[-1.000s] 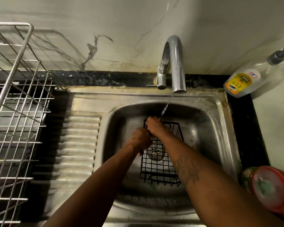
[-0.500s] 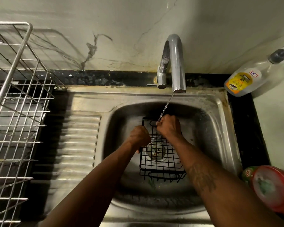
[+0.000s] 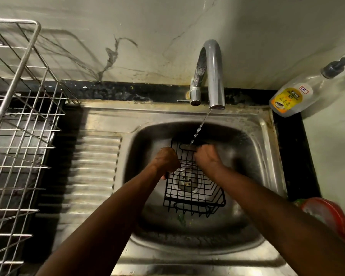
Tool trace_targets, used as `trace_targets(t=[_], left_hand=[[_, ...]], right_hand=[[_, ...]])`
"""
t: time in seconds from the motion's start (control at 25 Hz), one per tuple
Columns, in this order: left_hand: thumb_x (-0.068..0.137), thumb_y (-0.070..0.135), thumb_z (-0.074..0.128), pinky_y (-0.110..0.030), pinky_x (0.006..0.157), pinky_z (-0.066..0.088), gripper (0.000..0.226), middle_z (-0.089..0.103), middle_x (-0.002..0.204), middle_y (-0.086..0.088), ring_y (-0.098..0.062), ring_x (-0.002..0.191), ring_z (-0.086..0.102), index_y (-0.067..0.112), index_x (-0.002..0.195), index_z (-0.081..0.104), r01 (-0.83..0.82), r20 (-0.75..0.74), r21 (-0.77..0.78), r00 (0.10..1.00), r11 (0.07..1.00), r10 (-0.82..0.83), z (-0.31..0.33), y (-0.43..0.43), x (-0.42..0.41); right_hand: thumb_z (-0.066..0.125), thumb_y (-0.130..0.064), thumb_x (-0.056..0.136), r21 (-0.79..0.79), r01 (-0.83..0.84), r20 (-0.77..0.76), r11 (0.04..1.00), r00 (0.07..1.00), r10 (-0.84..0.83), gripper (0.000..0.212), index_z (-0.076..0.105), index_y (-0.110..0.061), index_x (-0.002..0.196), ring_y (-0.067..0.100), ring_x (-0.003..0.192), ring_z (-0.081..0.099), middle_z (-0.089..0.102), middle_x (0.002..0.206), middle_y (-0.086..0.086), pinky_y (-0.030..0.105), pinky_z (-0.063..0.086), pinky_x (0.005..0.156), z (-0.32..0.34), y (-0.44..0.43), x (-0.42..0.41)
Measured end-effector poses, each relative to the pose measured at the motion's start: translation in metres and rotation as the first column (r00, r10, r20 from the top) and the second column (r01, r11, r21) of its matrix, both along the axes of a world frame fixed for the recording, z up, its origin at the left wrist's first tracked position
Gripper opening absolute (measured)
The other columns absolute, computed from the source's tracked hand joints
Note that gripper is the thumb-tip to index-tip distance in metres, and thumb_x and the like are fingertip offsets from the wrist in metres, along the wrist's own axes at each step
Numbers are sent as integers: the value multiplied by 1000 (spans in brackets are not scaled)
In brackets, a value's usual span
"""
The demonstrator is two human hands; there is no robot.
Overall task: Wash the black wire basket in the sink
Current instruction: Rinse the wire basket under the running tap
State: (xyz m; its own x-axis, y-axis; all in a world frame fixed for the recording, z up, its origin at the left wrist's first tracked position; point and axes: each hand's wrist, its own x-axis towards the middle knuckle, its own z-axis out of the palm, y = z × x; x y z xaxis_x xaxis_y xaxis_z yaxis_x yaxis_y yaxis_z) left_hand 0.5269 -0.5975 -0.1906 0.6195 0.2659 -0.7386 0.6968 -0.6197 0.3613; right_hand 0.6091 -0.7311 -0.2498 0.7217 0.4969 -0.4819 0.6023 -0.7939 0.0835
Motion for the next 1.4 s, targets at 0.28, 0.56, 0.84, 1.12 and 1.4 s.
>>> trace_targets(t=[0.28,0.56,0.84,1.12,1.4], left_hand=[[91,5,59,-24,60,53,20,65,98,-12,-21,80,65,-2,110,58,8,21,43,1000,999,-9,-5,-6,-6],[92,7,63,-28,77,56,30,62,116,-15,-25,98,67,0,121,56,26,47,72,998,997,-29,-8,-10,-7],[99,18,49,-29,81,53,25,64,115,-13,-25,100,65,5,114,64,110,84,63,990,992,-115,-7,-9,-7],[97,24,60,-18,58,46,14,66,98,-9,-15,74,63,10,96,61,100,56,57,993,993,-103,-10,-8,-7],[100,8,49,-26,68,56,19,60,71,-8,-20,73,66,-1,98,65,100,-52,4,994,995,-100,15,-4,4]], right_hand=[[59,-21,91,-205,149,-106,967,979,-174,25,68,-17,114,27,98,65,66,111,5,38,54,77,3,19,-6],[60,-32,84,2,778,-614,628,496,-614,56,57,-9,136,34,122,57,57,136,13,44,47,105,-2,59,-12],[62,-7,76,-319,768,-948,-556,-274,164,10,61,-12,85,23,79,69,70,73,6,36,56,77,-7,52,-43],[47,-15,100,-106,976,-993,-190,-114,-33,31,57,-32,124,21,98,63,62,116,0,32,54,75,-3,34,-49],[59,-23,95,-53,59,-98,997,993,-64,28,69,-24,121,23,107,66,69,117,0,35,54,82,4,21,-10]])
